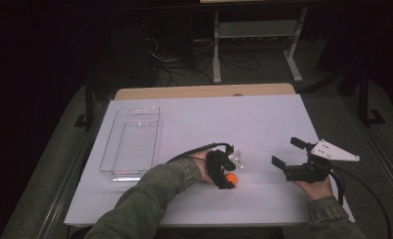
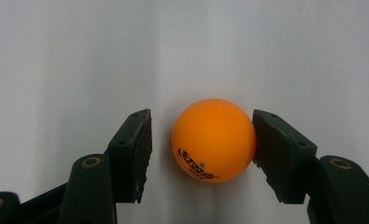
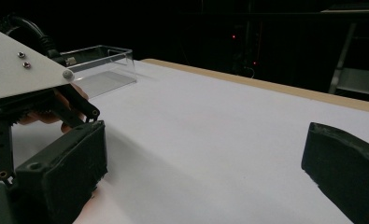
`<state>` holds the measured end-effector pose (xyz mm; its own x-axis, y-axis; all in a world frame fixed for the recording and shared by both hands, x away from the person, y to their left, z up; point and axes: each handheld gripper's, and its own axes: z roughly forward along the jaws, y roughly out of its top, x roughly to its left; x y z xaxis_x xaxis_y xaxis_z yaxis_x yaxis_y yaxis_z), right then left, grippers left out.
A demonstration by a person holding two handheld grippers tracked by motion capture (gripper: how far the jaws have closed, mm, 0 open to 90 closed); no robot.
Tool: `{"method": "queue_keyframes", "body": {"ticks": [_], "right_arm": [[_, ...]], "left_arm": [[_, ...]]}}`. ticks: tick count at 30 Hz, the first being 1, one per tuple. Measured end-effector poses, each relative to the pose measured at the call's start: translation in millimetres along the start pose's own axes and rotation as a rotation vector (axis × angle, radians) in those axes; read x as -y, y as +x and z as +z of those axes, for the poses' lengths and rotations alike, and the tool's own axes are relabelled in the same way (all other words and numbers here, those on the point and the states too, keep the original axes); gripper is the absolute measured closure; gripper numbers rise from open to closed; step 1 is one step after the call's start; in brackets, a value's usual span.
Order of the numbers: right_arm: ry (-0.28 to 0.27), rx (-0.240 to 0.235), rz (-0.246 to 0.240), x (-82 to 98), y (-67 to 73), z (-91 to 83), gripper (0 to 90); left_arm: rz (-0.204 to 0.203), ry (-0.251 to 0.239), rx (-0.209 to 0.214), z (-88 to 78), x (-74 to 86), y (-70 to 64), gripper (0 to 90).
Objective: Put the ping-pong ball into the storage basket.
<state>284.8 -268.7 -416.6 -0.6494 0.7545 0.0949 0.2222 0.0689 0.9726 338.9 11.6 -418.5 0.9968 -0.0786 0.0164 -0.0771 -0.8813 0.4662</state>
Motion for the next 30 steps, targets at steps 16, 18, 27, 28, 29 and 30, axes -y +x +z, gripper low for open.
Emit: {"method": "queue_keyframes", "body": {"ticks": [16, 18, 27, 28, 29, 30], "right_arm": [[0.001, 0.0, 0.001, 0.1, 0.1, 0.1, 0.0], [0.001, 0.0, 0.001, 0.1, 0.2, 0.2, 0.0], [0.003, 0.0, 0.002, 0.2, 0.4, 0.6, 0.0], [0.003, 0.001, 0.001, 0.3, 0.3, 0.7, 0.0], [0.004, 0.0, 0.001, 0.3, 0.4, 0.8, 0.0], [0.006, -0.001, 0.003, 0.3, 0.7, 0.9, 0.0]], "left_arm": [[0.007, -0.004, 0.0, -2.4, -0.1, 0.1, 50.2], [0.006, -0.007, 0.001, -3.5, -0.1, 0.2, 50.2], [0.007, -0.011, -0.013, -12.1, -0.8, -1.2, 50.5], [0.006, -0.015, -0.015, -13.5, -0.9, -1.2, 50.5], [0.004, -0.018, -0.017, -14.9, -0.9, -1.3, 50.5], [0.005, -0.02, -0.02, -16.5, -1.0, -1.5, 50.5]]}}
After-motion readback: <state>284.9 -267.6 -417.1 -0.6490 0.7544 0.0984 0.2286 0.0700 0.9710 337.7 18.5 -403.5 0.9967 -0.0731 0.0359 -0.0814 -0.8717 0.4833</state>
